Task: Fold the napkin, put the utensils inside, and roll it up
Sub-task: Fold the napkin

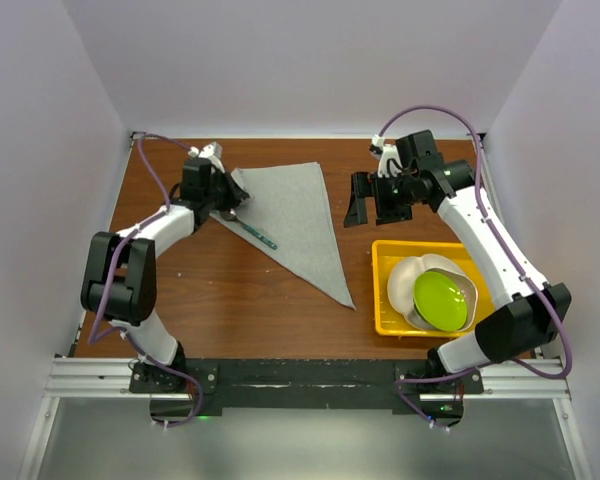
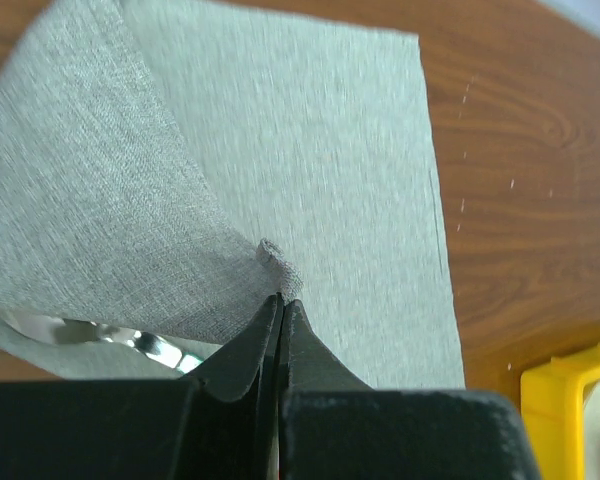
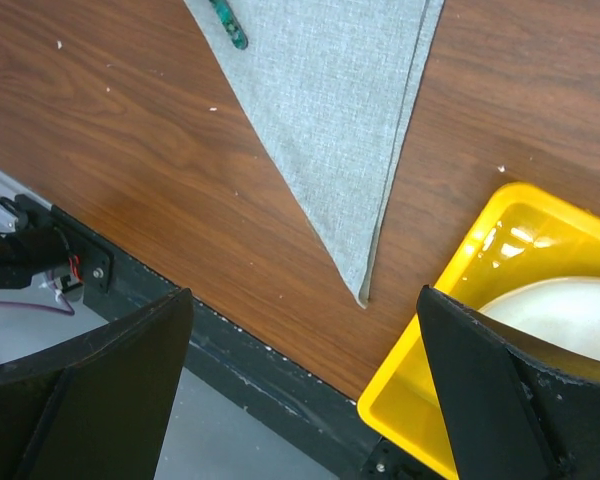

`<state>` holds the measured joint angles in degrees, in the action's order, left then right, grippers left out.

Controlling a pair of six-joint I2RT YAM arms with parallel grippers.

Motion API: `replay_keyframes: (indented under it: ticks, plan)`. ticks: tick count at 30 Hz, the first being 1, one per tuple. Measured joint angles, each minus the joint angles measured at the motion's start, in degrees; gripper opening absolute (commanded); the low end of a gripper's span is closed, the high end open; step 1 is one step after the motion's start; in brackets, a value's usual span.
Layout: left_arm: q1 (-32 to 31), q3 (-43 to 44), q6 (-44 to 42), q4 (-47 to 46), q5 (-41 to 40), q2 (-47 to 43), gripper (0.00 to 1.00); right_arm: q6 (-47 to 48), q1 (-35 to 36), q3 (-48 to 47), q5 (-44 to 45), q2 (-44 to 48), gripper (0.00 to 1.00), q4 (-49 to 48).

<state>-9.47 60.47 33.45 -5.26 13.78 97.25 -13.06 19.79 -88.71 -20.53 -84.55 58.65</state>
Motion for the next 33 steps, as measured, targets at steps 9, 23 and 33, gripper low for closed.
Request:
replay_keyframes:
  ticks: [9,23,33]
  plan:
    - [-5.62,-3.48,0.81,-1.33,0.85,0.02,0.00,-0.02,0.00,2.60,-0.07,0.52,0.98,-0.17]
    - [-7.32,-9.05,1.31,-0.50,0.98,-1.86,0.00,-0.02,0.00,4.04,-0.31,1.81,0.98,-0.44]
    - [-7.41,-9.77,0.76,-0.17,1.25,-1.92,0.00,0.00,0.00,4.22,-1.49,1.81,0.98,-0.52]
